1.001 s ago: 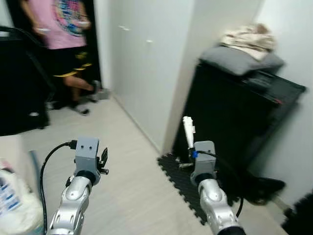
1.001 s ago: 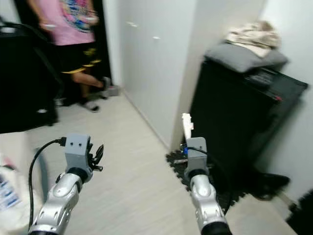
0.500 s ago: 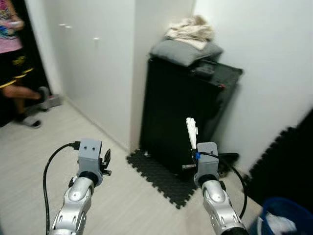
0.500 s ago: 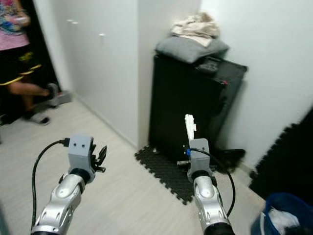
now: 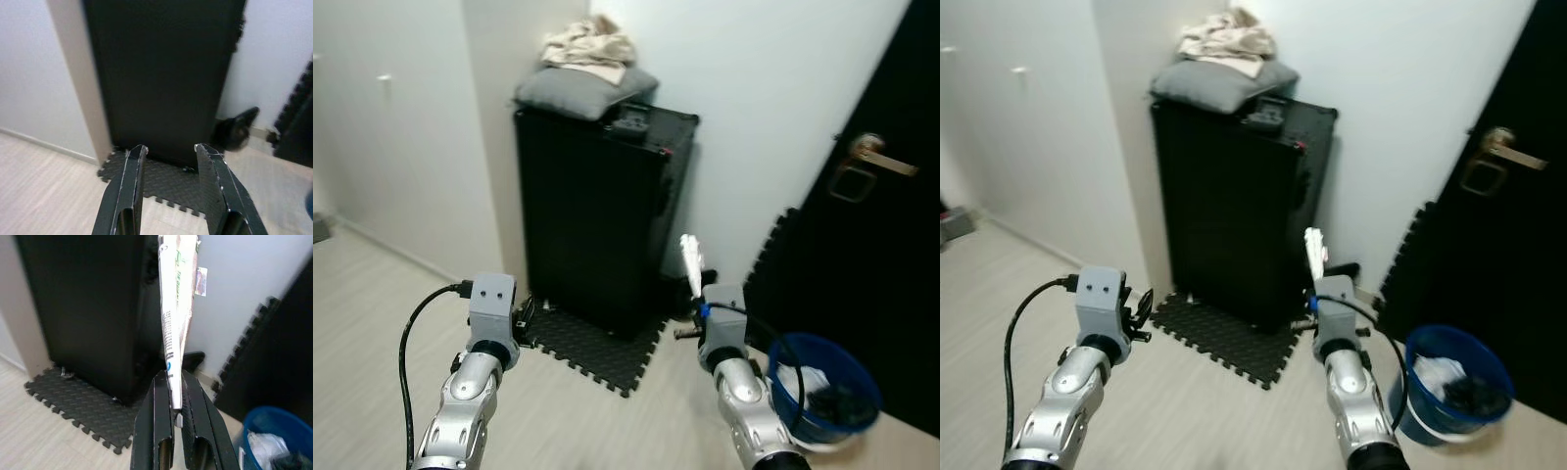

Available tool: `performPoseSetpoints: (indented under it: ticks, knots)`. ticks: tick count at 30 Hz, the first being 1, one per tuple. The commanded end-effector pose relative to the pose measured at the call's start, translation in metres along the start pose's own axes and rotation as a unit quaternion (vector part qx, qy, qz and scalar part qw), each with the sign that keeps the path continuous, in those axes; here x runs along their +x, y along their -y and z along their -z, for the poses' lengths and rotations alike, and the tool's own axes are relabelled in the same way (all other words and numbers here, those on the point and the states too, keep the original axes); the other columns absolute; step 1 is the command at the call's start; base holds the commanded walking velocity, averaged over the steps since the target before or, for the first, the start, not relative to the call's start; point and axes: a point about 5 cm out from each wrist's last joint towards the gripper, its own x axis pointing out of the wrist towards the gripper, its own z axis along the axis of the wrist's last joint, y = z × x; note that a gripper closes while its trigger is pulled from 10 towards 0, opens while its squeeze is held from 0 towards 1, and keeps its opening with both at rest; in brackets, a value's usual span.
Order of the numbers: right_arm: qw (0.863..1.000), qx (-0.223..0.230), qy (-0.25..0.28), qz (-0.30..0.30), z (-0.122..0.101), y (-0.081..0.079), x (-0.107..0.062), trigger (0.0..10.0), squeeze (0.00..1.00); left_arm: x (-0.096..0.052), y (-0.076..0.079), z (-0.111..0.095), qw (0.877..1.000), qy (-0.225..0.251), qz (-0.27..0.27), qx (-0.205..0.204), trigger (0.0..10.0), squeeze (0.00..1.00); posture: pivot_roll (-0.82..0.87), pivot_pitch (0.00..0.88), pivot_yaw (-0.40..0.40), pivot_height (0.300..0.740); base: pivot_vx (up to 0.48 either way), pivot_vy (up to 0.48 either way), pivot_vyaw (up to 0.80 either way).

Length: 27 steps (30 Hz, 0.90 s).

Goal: Clean up the room

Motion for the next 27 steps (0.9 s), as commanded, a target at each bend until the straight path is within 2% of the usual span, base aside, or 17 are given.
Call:
performPoseSetpoints:
  ticks: [1, 27]
  knots:
    - [1.0, -0.003, -0.01, 0.0, 0.004, 0.0, -0.001, 10.0, 0.0, 0.0, 0.002, 0.002, 1.0, -0.005, 0.004, 0.001, 10.0, 0.0, 0.05, 0.0, -0.07, 0.74, 0.0, 0.0, -0.8]
    - [0.999, -0.014, -0.029, 0.03, 0.011, 0.012, -0.002, 10.0, 0.0, -0.004, 0.005, 0.009, 1.0, -0.019, 0.005, -0.011, 10.0, 0.0, 0.05, 0.0, -0.085, 0.74, 0.0, 0.0, -0.8]
